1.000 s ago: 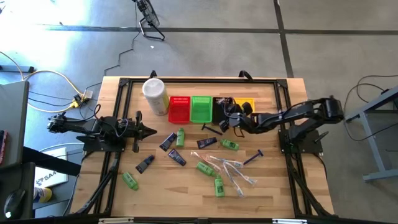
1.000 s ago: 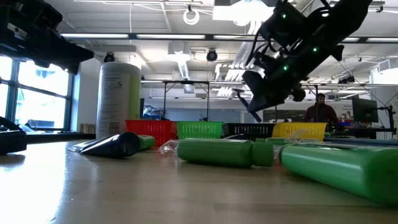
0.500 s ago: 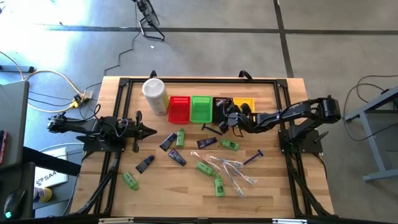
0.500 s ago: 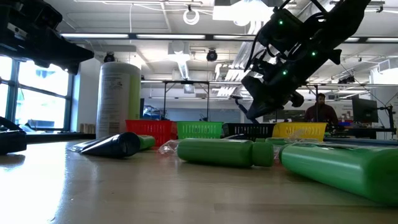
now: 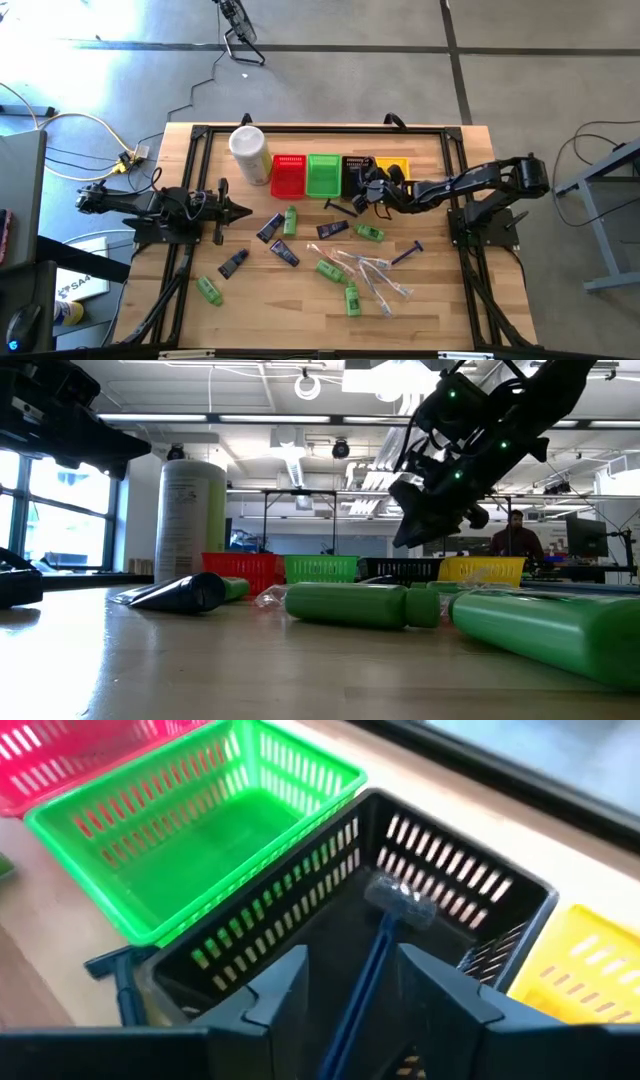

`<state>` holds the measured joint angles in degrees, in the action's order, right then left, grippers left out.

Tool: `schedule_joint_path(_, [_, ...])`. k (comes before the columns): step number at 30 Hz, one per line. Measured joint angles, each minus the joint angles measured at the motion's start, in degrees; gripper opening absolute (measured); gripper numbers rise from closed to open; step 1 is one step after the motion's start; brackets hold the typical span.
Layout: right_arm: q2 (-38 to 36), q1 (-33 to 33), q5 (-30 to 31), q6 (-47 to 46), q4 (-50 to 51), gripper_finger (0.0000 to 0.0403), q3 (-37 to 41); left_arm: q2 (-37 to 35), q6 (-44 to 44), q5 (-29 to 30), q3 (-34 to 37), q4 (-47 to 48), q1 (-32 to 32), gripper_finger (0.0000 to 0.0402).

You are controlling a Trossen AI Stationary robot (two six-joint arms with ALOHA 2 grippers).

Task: Pick & Place Travel size toiletries
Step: Put the green shampoo into the yellow bin

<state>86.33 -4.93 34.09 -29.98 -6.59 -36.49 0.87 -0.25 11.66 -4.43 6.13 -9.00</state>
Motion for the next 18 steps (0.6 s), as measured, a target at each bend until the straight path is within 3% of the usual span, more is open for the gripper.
schedule_joint_path(9, [-8.37, 1.55, -3.89, 2.91, -0.51, 0.0105, 0.0, 0.0, 0.0, 0.0, 0.0, 0.0, -0.01, 0.0007])
schedule_joint_path(18, [-13.52, 2.23, -20.25, 3.15, -0.42, 0.0081, -0.07, 0.0, -0.02, 0.0, 0.0, 0.0, 0.0, 0.0007])
